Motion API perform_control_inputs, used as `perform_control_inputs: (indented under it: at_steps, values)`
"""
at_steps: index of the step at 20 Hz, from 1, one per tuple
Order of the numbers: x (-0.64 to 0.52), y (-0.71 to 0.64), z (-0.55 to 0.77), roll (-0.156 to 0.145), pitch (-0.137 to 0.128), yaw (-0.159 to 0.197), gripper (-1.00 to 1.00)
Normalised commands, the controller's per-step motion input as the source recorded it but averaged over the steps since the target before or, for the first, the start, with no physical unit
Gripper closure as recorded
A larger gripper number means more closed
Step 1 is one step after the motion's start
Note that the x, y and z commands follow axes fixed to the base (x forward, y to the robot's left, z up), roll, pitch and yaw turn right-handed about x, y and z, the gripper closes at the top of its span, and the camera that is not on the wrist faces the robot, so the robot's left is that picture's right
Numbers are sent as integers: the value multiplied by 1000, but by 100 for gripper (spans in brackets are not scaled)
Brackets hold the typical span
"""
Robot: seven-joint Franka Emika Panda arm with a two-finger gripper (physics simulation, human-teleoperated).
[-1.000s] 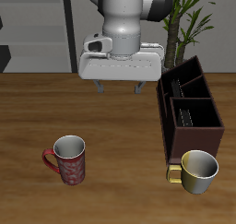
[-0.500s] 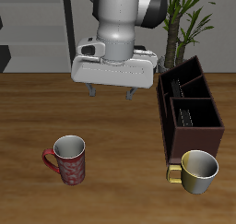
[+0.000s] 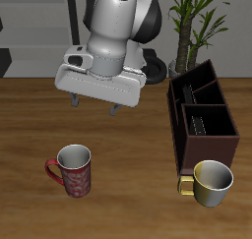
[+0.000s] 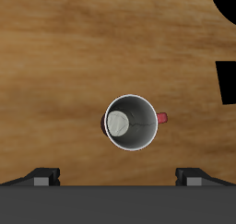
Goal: Place the black book into the left desk caddy's front compartment and place the yellow book into the left desk caddy's right compartment and place the red mug into the left desk caddy's left compartment
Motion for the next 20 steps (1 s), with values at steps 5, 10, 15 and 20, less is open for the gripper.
perform_control_inputs:
  at_steps: [5, 10, 15, 20]
  values:
    - [34, -160, -235, -4, 22, 6, -100]
    - [90, 3, -349, 22, 30, 40, -100]
    - [157, 66, -307, 32, -10, 72, -100]
    - [71, 42, -256, 6, -6, 63, -100]
